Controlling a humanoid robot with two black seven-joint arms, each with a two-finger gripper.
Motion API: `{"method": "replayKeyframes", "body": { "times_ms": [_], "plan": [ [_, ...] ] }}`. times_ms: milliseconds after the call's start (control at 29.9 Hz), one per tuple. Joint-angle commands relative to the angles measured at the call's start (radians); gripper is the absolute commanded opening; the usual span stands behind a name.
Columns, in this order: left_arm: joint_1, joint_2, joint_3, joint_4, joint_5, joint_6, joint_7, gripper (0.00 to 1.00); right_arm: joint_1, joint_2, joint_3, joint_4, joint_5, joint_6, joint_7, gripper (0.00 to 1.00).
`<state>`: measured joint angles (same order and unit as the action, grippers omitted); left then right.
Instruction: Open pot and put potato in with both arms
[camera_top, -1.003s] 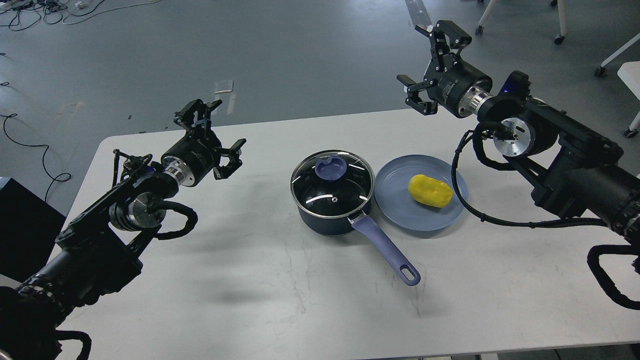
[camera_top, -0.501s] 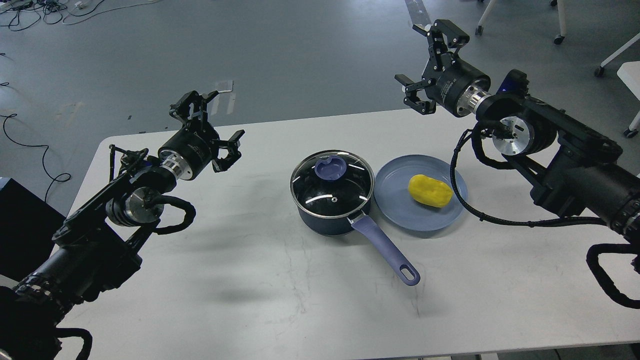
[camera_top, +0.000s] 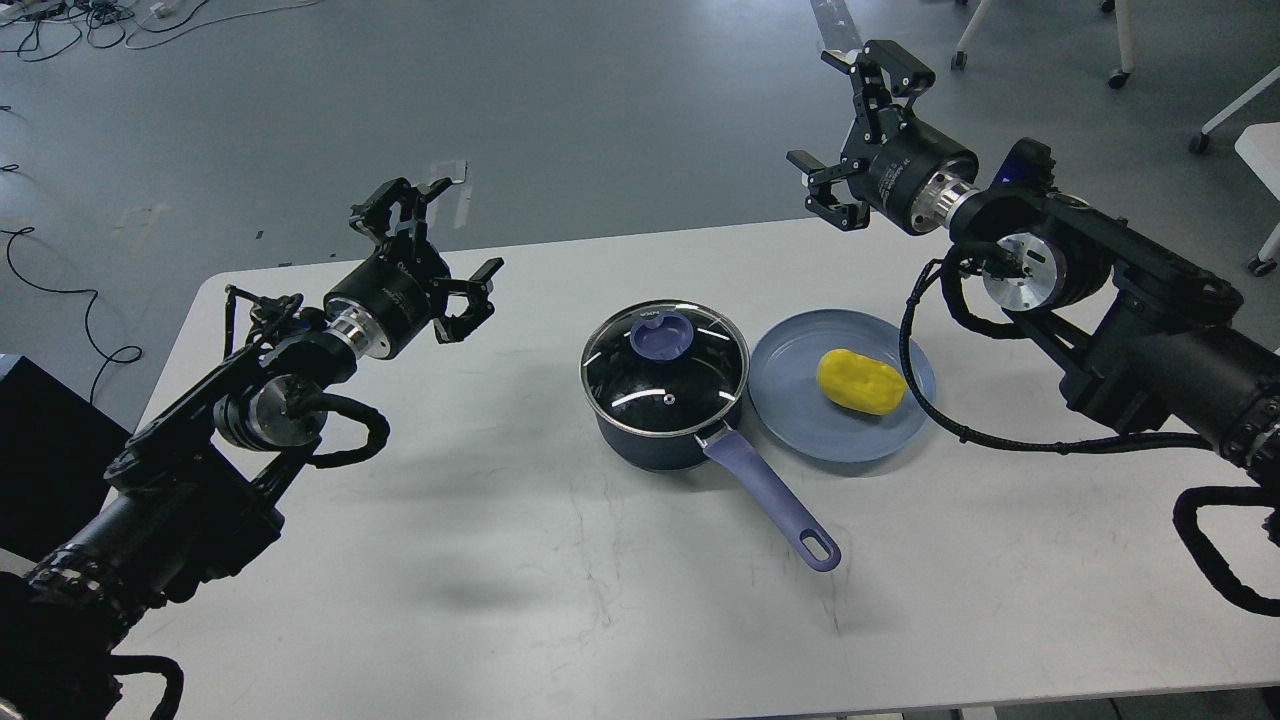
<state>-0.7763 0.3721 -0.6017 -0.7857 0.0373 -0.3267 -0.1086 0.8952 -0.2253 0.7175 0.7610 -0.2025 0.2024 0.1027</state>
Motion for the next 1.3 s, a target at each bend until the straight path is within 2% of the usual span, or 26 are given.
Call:
{"method": "replayKeyframes", "body": {
  "times_ms": [0,267,368,468,535,635,702,735,835,902,969,1103,1270],
  "plan": [
    [-0.006,-0.002,0.002,0.000,0.007,0.008,-0.005,0.98,0.001,0.001,-0.003,0.000,0.000,0.000,0.000,1.00],
    [-0.014,0.001,0.003,0.000,0.013,0.009,-0.013,0.98,-0.001,-0.002,0.005,0.001,0.000,-0.003,0.002,1.00],
    [-0.031,-0.001,0.016,-0.001,0.101,0.026,-0.039,0.98,-0.001,-0.008,0.008,0.003,0.003,0.000,0.002,1.00],
    [-0.089,-0.007,0.022,-0.006,0.444,0.193,-0.140,0.98,-0.008,-0.017,0.026,0.000,0.006,-0.003,0.009,1.00],
    [-0.123,-0.004,0.025,-0.045,0.696,0.338,-0.231,0.98,-0.024,-0.046,0.091,-0.006,0.014,-0.009,0.009,1.00],
    [-0.124,0.002,0.025,-0.099,0.843,0.388,-0.287,0.98,-0.067,-0.054,0.144,-0.006,0.017,-0.009,0.005,1.00],
    [-0.126,-0.005,0.031,-0.110,0.976,0.408,-0.363,0.98,-0.108,-0.064,0.171,-0.006,0.018,-0.008,0.000,1.00],
    [-0.126,-0.007,0.039,-0.110,1.015,0.411,-0.380,0.98,-0.114,-0.072,0.171,-0.006,0.018,-0.008,0.000,1.00],
    [-0.126,-0.013,0.123,-0.119,1.188,0.475,-0.380,0.98,-0.140,-0.097,0.171,-0.006,0.020,-0.008,0.000,1.00],
    [-0.135,-0.025,0.262,-0.116,1.381,0.657,-0.380,0.98,-0.160,-0.114,0.172,-0.006,0.020,-0.008,0.000,1.00],
    [-0.164,-0.027,0.365,-0.113,1.475,0.763,-0.380,0.98,-0.162,-0.135,0.175,-0.006,0.022,-0.009,0.000,1.00],
    [-0.230,-0.073,0.483,-0.112,1.541,0.815,-0.380,0.98,-0.160,-0.146,0.178,-0.011,0.051,-0.011,0.000,1.00],
    [-0.264,-0.093,0.499,-0.102,1.744,0.815,-0.380,0.98,-0.160,-0.146,0.178,-0.011,0.058,-0.021,0.000,1.00]
  ]
}}
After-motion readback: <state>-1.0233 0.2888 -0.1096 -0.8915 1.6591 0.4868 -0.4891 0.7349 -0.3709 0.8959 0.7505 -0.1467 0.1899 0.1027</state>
